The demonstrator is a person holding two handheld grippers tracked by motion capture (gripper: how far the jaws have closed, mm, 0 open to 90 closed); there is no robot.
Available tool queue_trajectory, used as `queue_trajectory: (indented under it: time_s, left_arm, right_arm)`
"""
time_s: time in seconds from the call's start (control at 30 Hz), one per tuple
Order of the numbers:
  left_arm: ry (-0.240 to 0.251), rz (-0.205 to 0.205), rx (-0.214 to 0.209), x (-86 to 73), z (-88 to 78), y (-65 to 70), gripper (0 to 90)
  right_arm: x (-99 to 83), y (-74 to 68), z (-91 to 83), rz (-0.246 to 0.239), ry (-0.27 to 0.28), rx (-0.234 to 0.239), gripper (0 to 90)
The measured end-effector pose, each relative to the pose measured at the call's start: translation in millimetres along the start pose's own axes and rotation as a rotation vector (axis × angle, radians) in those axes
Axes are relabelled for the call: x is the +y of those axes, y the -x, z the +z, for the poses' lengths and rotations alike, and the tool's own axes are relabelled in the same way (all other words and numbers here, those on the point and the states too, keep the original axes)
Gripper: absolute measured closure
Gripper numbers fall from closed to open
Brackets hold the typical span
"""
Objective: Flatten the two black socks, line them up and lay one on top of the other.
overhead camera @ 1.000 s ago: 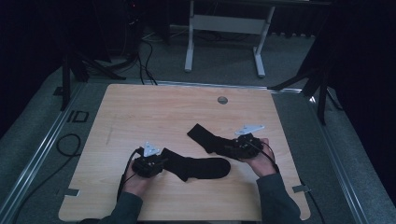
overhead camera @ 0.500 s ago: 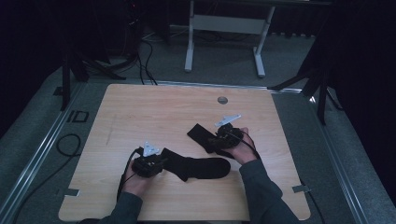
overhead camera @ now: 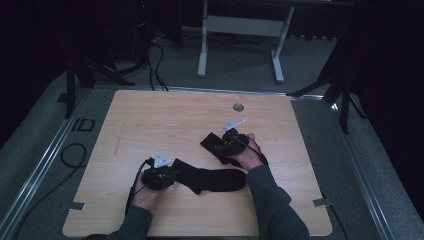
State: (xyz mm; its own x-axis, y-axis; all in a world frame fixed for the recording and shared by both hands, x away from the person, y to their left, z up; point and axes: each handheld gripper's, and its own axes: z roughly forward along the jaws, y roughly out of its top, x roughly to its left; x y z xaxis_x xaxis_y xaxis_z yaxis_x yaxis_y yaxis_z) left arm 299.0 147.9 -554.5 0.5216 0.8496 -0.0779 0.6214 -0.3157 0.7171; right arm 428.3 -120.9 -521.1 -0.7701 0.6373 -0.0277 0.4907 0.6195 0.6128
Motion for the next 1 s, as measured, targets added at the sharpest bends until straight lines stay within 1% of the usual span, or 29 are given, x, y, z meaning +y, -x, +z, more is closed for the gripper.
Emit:
queue_trajectory:
  time_s: [0.07,0.17,0.27,0.33,0.37,0.43,0.47,0.53,0.57,0.7,0.87,0.93,1.0]
  left_arm:
    - [-0.004,0.0,0.0,0.0,0.3,0.4,68.2]
    - [-0.007,0.002,-0.002,-0.1,1.1,0.9,68.1]
    - [-0.008,0.003,-0.002,-0.3,1.7,1.8,68.2]
    - [-0.01,0.004,-0.002,-0.3,1.9,2.1,68.1]
    - [-0.01,0.005,-0.003,-0.4,2.2,2.3,68.1]
    - [-0.009,0.005,-0.002,-0.5,2.6,2.9,68.2]
    - [-0.01,0.006,-0.002,-0.5,2.7,3.1,68.2]
    - [-0.01,0.009,-0.001,-0.7,3.0,3.7,68.2]
    - [-0.011,0.011,0.0,-0.8,3.0,4.1,68.2]
    - [-0.015,0.013,-0.001,-1.1,3.9,6.0,68.2]
    - [-0.017,0.021,0.0,-1.3,5.0,7.2,68.2]
    - [-0.018,0.022,0.001,-1.4,4.9,7.5,68.2]
    - [-0.02,0.022,0.0,-1.5,4.9,7.9,68.2]
  right_arm:
    - [0.0,1.6,4.4,0.007,-0.008,-0.008,53.2]
    - [-0.3,3.4,8.3,0.018,-0.009,-0.005,52.7]
    - [-1.1,5.4,17.6,0.04,-0.029,-0.016,50.2]
    - [-1.9,6.0,20.5,0.04,-0.037,-0.016,49.8]
    - [-2.9,5.9,23.5,0.047,-0.055,-0.019,49.6]
    - [-4.3,7.0,26.2,0.069,-0.055,-0.018,49.3]
    - [-4.1,6.9,26.3,0.07,-0.056,-0.019,49.5]
    - [-4.2,5.7,26.4,0.056,-0.057,-0.025,50.3]
    - [-4.3,5.3,26.3,0.058,-0.057,-0.025,50.9]
    - [-4.2,3.7,25.9,0.051,-0.056,-0.018,58.0]
    - [-2.7,-0.4,26.3,0.04,-0.052,-0.011,72.2]
    - [-2.4,-1.3,26.6,0.044,-0.049,-0.008,77.2]
    - [-2.2,-1.7,26.9,0.058,-0.047,-0.006,81.0]
